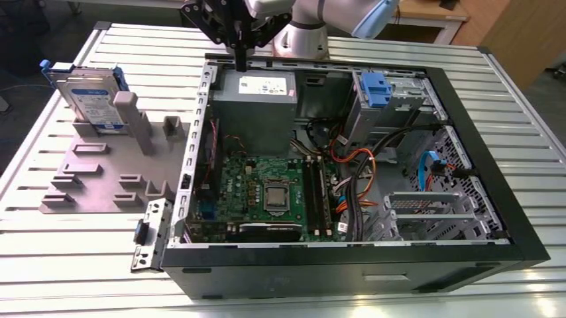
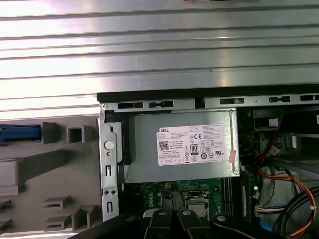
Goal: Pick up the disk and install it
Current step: 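Reach for the disk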
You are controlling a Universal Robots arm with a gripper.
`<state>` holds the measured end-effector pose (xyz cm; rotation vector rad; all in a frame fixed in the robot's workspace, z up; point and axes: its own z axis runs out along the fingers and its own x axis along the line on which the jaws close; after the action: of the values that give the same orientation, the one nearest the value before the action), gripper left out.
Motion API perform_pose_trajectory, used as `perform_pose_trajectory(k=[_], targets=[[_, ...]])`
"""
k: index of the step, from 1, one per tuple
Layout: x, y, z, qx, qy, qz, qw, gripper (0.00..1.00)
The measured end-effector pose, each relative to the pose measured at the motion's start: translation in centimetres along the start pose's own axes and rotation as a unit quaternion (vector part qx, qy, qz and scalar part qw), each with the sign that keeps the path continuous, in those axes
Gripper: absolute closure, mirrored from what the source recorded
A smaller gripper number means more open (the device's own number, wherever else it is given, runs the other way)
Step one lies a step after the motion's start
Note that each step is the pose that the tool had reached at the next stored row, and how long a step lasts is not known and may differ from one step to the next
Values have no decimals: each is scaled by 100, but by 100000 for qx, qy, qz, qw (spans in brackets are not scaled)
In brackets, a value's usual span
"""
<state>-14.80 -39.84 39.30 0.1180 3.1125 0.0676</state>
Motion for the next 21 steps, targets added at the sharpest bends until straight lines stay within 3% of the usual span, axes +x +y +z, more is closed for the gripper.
perform_pose_trajectory(k=[21], targets=[[58,-4,-1,-3,-1,3,100000,89]])
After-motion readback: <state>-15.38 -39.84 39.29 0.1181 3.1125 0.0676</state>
